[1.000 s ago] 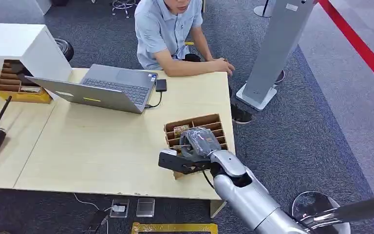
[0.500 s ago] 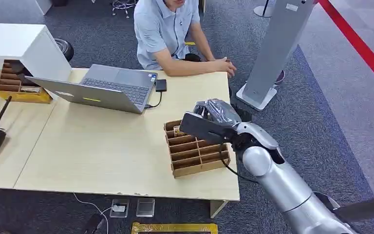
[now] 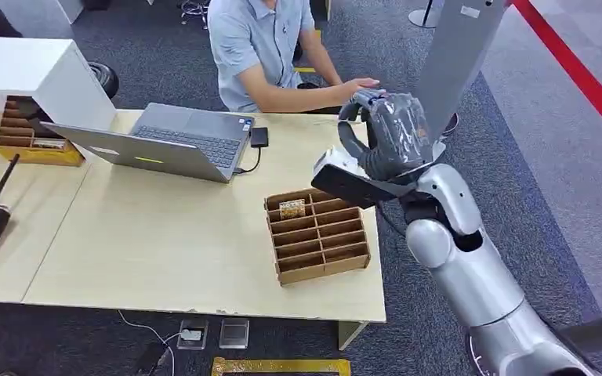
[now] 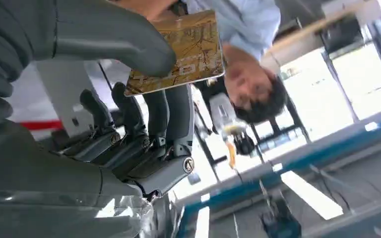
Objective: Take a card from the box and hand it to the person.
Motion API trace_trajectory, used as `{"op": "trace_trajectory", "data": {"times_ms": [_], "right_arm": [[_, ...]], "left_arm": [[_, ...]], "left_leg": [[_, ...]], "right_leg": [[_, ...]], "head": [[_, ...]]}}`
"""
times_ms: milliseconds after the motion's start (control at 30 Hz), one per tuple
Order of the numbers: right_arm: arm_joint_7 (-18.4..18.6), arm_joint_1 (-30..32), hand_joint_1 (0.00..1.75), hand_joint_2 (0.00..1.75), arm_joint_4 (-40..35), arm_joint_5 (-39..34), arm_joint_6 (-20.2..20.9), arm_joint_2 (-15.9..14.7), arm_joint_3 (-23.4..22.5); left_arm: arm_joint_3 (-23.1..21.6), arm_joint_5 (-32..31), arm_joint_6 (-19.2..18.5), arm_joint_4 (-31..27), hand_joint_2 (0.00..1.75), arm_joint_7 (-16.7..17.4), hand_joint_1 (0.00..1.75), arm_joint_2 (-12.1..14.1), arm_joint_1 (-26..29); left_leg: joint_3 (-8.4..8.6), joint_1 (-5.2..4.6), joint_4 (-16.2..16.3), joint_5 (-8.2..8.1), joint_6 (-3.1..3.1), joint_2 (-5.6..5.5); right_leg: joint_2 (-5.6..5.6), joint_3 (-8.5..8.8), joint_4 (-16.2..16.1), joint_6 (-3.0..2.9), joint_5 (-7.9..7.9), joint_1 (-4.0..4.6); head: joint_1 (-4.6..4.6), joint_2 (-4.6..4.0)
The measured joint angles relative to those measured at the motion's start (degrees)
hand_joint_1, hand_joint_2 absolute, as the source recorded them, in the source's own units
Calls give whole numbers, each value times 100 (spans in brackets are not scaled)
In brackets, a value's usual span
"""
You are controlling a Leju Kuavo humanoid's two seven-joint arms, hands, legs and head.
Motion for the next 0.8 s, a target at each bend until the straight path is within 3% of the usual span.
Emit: {"op": "trace_trajectory", "data": {"times_ms": [67, 200, 700, 733, 800], "right_arm": [[-299, -38, 145, 175, 315, 70, -599, 87, -37], [-576, -59, 145, 175, 917, 72, -1137, 253, -129], [-491, -67, 145, 175, 1849, 107, -1264, 535, -159], [-487, -67, 0, 175, 1875, 107, -1258, 542, -159], [-485, -67, 0, 175, 1927, 102, -1247, 561, -157]], "left_arm": [[-20, 0, 0, 0, 175, 24, 0, -13, -33], [-81, 20, 0, 0, 175, 24, 0, -28, -88], [-149, 151, 28, 0, 175, -2, 0, -28, -59], [-149, 164, 24, 0, 175, -2, 0, -28, -60], [-149, 197, -2, 0, 175, -11, 0, -28, -59]], "left_leg": [[1, 0, 0, 0, 0, 1], [0, 0, 0, 0, 0, 1], [0, 0, 0, 0, 0, 2], [-1, 0, 0, 0, 0, 1], [-1, 0, 0, 0, 0, 2]], "right_leg": [[2, 0, 0, 0, 0, 0], [2, 0, 1, 0, 0, 0], [2, -2, 1, 0, 0, 0], [2, -2, 1, 0, 0, 0], [2, -2, 1, 0, 0, 0]], "head": [[0, 0], [2, 0], [2, 0], [2, 0], [2, 2]]}}
